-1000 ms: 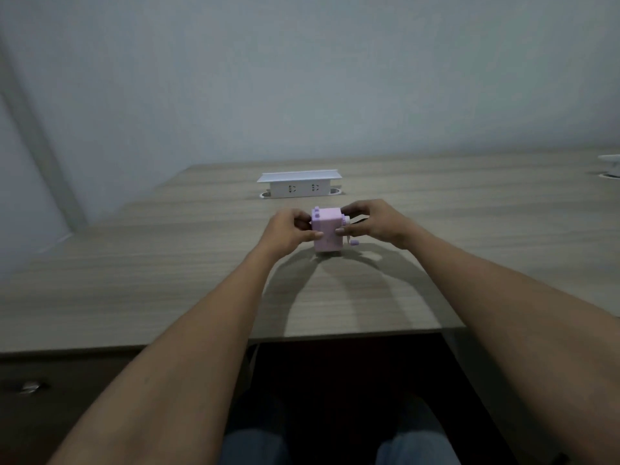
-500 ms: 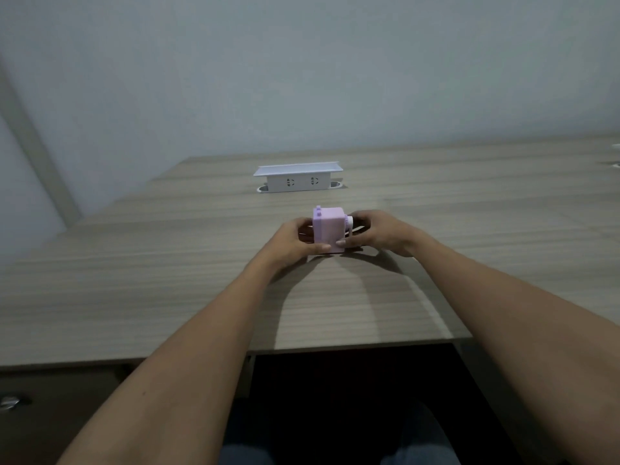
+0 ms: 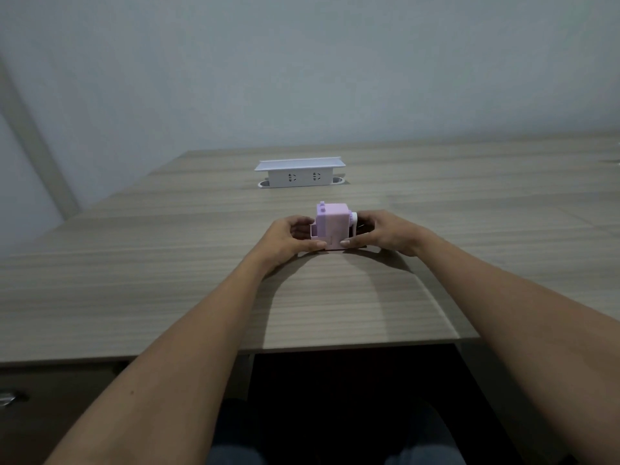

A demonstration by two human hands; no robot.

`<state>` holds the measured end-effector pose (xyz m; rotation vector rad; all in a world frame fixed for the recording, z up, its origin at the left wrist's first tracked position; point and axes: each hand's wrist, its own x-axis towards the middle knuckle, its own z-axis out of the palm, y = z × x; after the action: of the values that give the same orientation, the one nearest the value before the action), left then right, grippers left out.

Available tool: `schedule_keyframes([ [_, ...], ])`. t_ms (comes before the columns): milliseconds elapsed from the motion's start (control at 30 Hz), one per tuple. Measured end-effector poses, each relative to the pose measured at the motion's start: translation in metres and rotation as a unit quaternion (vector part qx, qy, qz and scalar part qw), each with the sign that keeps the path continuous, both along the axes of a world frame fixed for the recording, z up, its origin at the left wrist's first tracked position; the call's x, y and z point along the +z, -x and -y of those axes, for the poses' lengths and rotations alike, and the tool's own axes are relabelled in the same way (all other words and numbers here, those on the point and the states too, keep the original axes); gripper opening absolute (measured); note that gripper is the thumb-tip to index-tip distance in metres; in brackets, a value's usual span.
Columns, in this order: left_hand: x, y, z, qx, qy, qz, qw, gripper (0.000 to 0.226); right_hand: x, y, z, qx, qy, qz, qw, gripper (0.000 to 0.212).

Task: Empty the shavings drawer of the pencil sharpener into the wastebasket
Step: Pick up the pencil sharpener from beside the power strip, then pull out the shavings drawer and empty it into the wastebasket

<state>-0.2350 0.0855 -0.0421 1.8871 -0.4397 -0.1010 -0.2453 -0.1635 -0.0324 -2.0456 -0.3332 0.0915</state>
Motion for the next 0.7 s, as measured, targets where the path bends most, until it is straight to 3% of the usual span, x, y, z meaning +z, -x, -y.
schedule_keyframes([
  [367, 0.008, 0.006, -0.061, 0.078, 0.003, 0.005, 0.997, 0.07, 0.005, 0.005, -0.001, -0.019, 0.011, -0.001, 1.0, 0.047],
  [533, 0.036, 0.01, -0.069, 0.081, 0.015, 0.03, 0.996, 0.071, 0.033, 0.014, -0.004, -0.035, 0.016, 0.022, 0.999, 0.072],
  [700, 0.076, 0.019, -0.051, 0.061, 0.036, 0.056, 0.996, 0.066, 0.073, 0.022, -0.008, -0.039, -0.008, 0.071, 0.997, 0.073],
])
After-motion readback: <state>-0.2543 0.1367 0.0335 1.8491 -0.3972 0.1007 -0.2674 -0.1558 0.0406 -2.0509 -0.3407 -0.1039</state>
